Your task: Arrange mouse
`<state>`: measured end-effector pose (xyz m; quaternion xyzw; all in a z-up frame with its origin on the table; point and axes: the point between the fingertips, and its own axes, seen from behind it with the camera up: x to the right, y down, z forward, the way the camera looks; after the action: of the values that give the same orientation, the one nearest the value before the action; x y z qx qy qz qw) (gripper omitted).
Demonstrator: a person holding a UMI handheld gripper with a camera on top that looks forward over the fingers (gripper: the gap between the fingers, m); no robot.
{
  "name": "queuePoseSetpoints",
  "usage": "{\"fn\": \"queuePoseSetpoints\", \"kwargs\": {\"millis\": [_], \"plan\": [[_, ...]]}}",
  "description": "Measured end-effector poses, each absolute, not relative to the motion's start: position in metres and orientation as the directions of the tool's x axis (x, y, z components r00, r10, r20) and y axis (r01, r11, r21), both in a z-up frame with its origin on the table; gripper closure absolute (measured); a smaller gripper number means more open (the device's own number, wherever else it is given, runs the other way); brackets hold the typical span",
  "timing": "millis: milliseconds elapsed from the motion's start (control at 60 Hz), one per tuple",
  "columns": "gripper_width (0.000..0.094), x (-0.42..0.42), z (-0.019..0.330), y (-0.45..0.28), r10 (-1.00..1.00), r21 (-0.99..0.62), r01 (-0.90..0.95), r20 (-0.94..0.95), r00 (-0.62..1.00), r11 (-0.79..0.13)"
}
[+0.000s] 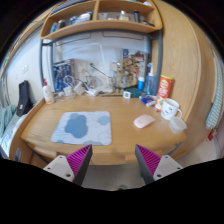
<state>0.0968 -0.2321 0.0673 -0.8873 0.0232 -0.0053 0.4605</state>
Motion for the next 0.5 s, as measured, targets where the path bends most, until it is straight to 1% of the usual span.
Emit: {"fn": "queuePoseSetpoints", "kwargs": {"millis": [83, 250, 350, 500], "plan": [[0.008, 0.143, 0.047, -0.22, -0.1, -0.798, -0.07, -0.013, 0.995, -0.598], [0.0081, 0.208, 0.018, -0.191, -0.153, -0.759, -0.097, 0.004, 0.988, -0.644], [0.0081, 0.228, 0.006, -0.168, -0.153, -0.739, -0.103, 0.001, 0.988, -0.666], [0.0078, 0.228, -0.004, -0.127, -0.139, -0.714, -0.128, -0.043, 0.989, -0.688]]}}
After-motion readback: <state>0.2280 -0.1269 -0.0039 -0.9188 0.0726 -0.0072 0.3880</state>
